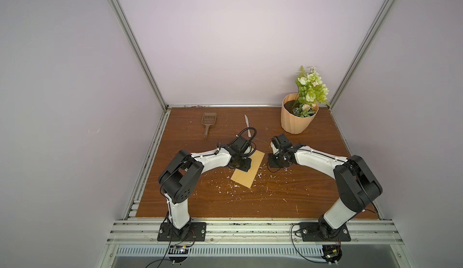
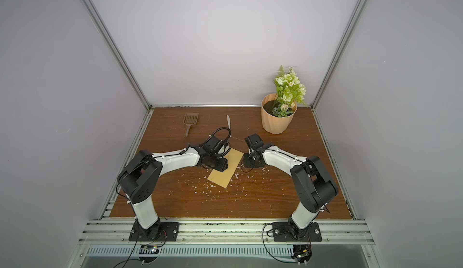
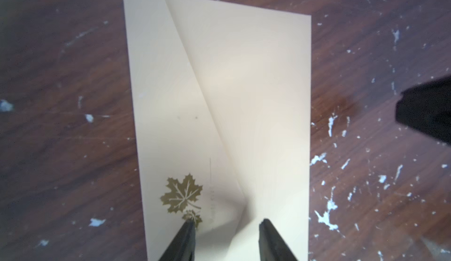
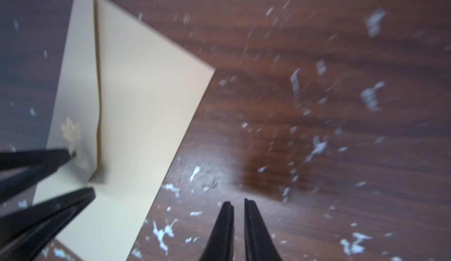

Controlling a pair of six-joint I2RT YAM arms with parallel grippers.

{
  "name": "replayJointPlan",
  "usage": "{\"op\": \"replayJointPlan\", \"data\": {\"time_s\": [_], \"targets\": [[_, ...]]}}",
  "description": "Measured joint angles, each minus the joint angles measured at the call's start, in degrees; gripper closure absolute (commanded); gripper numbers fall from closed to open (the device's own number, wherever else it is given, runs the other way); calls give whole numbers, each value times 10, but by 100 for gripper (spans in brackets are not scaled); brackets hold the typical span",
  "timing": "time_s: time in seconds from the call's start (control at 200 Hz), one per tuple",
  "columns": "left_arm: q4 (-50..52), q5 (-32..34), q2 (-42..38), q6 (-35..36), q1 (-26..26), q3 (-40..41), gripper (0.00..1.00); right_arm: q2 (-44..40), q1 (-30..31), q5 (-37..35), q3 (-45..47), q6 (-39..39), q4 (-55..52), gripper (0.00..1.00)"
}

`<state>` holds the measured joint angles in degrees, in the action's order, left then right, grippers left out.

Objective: Fold the letter paper in half and place it into the envelope
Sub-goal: Fold the envelope flap on the envelope, then adjust the envelope at the center of the board.

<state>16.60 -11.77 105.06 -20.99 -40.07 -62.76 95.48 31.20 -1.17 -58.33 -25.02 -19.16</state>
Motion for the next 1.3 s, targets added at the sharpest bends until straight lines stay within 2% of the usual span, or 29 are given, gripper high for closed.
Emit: {"op": "replayJointPlan", "data": {"time_s": [0.095, 0.305, 0.47, 0.716, 1.041, 1.301], "targets": [[-3, -2, 0, 0, 0, 0, 54, 35, -14, -11, -61, 1, -6, 84], [-5, -2, 0, 1, 0, 2, 54, 194, -21, -16, -264, 16, -1, 85], [-12, -2, -3, 2, 0, 8, 54, 259, -21, -13, -312, 30, -7, 86], [-17, -2, -5, 0, 0, 11, 54, 227, -21, 3, -239, 32, 17, 88], [14, -2, 30, 6, 0, -42, 54, 73, 7, 25, -14, 11, 57, 89], [20, -2, 58, 17, 0, -80, 54, -19, 46, 29, 85, -19, 57, 90]]}}
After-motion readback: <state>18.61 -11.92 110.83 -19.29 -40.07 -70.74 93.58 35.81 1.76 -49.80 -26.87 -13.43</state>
